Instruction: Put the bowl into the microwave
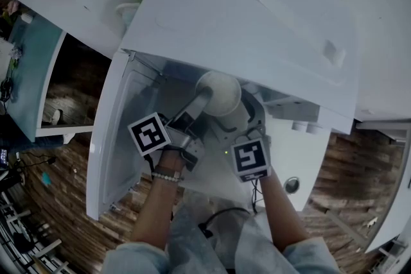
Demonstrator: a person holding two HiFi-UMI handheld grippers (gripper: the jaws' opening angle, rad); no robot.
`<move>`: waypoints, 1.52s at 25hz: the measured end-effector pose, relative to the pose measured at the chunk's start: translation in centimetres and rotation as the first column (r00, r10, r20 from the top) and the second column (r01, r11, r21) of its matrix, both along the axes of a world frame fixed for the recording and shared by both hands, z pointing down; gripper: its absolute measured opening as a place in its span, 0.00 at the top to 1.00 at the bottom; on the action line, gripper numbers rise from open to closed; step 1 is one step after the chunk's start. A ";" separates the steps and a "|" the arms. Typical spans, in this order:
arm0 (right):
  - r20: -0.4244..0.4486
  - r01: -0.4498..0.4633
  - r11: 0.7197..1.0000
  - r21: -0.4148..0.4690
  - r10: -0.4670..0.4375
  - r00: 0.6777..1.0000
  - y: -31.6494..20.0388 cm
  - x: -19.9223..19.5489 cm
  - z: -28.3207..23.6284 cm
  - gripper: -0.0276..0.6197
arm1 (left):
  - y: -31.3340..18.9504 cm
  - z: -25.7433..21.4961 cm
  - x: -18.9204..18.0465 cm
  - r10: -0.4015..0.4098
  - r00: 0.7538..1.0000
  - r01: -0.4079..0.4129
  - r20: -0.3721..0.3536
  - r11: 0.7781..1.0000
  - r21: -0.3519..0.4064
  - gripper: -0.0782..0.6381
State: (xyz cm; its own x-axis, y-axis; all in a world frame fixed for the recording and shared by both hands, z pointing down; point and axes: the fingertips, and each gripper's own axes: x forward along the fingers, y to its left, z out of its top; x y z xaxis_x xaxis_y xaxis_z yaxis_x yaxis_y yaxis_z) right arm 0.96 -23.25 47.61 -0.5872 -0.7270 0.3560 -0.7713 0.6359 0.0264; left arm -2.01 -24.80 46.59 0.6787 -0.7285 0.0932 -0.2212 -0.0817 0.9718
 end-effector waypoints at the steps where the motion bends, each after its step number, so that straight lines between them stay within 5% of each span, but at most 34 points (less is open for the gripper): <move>1: 0.001 0.001 1.000 0.000 -0.001 1.000 -0.3 -0.1 0.1 0.36 | -0.3 0.1 -0.1 -0.003 1.000 0.003 0.004 1.000 0.000 0.64; 12: 0.034 -0.050 0.997 -0.062 0.052 0.998 -2.3 -0.2 1.6 0.37 | -2.2 1.5 -0.1 0.001 0.999 0.001 0.043 0.999 -0.041 0.63; 19: 0.038 -0.083 0.994 -0.073 0.086 0.996 -3.2 -0.1 1.6 0.38 | -2.6 1.7 -0.1 -0.023 1.000 0.024 0.017 0.998 -0.055 0.55; 38: -0.101 -0.165 0.979 -0.123 0.153 0.983 -4.5 1.2 3.2 0.39 | -2.4 1.1 -0.6 -0.031 0.999 0.033 0.042 0.999 -0.032 0.61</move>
State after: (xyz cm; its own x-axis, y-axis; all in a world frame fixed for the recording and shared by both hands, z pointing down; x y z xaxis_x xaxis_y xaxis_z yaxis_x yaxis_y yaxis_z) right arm 2.12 -27.72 50.81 -0.4284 -0.7526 0.5001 -0.8611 0.5077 0.0262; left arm -2.66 -27.15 47.68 0.6503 -0.7458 0.1445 -0.2630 -0.0425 0.9639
